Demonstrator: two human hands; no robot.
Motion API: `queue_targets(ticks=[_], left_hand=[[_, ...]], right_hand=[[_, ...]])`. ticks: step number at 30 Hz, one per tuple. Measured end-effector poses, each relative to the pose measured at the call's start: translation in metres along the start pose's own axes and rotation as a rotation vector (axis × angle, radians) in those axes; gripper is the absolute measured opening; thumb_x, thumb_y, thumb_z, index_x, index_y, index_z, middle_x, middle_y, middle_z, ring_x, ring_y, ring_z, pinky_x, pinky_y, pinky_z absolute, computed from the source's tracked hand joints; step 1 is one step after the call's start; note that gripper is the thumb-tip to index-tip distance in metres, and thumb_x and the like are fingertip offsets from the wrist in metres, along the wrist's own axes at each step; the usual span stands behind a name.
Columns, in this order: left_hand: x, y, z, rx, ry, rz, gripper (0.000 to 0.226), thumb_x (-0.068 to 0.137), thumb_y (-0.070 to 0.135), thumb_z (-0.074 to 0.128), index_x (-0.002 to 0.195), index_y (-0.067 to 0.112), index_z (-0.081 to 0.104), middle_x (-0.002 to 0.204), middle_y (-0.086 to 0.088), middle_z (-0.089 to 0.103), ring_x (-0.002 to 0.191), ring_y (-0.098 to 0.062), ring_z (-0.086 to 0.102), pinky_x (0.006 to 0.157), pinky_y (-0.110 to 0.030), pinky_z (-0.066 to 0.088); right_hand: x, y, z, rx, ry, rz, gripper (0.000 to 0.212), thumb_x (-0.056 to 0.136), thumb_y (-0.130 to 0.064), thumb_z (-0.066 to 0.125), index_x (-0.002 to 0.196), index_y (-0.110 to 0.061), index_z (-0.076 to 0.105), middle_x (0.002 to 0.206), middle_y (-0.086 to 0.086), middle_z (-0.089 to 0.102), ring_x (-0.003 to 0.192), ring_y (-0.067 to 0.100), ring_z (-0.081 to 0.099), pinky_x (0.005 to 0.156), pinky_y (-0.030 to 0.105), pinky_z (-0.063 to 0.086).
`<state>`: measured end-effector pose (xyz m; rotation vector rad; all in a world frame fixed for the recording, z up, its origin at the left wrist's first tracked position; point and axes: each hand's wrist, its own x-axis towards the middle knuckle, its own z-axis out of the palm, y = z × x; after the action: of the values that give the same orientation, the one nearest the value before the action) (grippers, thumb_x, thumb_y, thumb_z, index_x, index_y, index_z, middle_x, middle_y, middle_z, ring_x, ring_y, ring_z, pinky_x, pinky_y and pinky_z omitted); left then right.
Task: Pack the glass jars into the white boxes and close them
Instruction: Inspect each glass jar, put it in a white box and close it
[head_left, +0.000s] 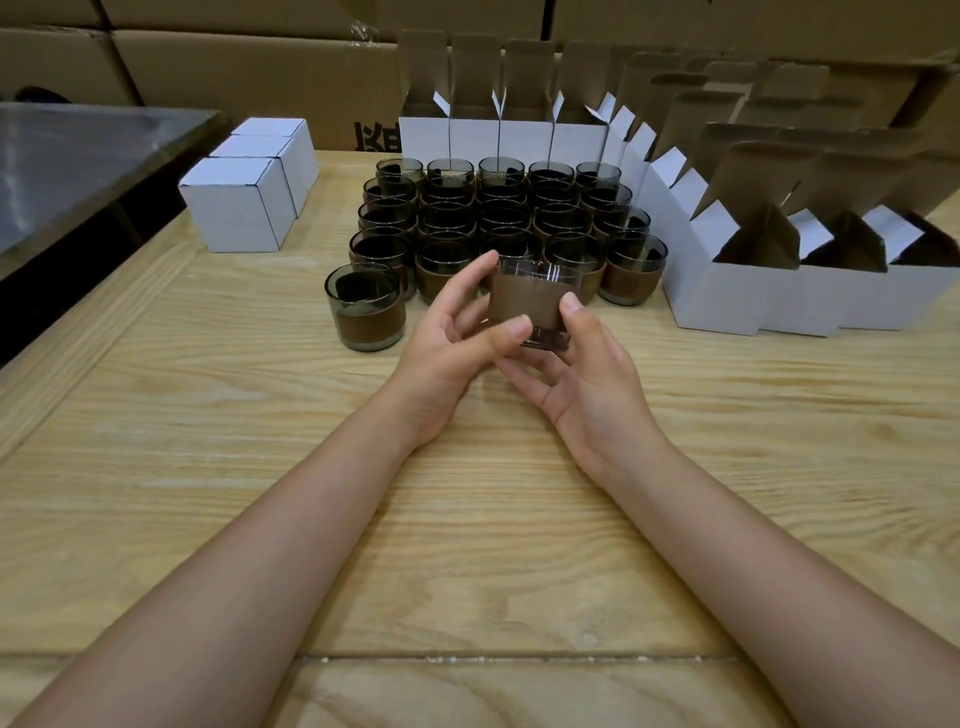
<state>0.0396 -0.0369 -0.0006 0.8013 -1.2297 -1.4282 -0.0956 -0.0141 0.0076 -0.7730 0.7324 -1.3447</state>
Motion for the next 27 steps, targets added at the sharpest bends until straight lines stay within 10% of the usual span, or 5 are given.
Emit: queue_targets(ticks=[10, 19, 27], left_hand=[[0.0003, -0.0043, 0.0015, 0.145, 0.044, 0.086, 0.072, 0.066, 0.007, 0.078, 0.128, 0.030, 0.049, 0.118, 0.000, 0.068, 0.110, -0.014, 0.064, 0.092, -0.027, 0.051], [-0.0047, 0.0013, 0.0084, 0.232, 0.072, 0.157, 0.084, 0.055, 0.014, 0.083, 0.129, 0.025, 0.048, 0.122, -0.007, 0.060, 0.106, -0.016, 0.065, 0.085, -0.028, 0.055], [-0.0029, -0.0027, 0.0079, 0.265, 0.053, 0.160, 0.092, 0.062, 0.002, 0.086, 0.137, 0.030, 0.040, 0.133, -0.010, 0.053, 0.109, -0.018, 0.065, 0.087, -0.031, 0.055]], right_hand=[[0.0016, 0.0010, -0.0001, -0.052, 0.019, 0.039, 0.028, 0.096, -0.036, 0.051, 0.111, -0.015, 0.062, 0.099, 0.009, 0.073, 0.088, 0.021, 0.071, 0.071, 0.032, 0.058], [0.0037, 0.0033, -0.0002, -0.155, 0.145, -0.070, 0.075, 0.051, -0.048, 0.075, 0.114, -0.019, 0.047, 0.113, 0.011, 0.066, 0.086, 0.019, 0.071, 0.068, 0.028, 0.057], [0.0049, 0.0041, -0.0030, -0.089, 0.138, -0.020, 0.046, 0.089, -0.032, 0.064, 0.124, -0.006, 0.050, 0.109, 0.017, 0.069, 0.096, 0.033, 0.070, 0.078, 0.038, 0.058]])
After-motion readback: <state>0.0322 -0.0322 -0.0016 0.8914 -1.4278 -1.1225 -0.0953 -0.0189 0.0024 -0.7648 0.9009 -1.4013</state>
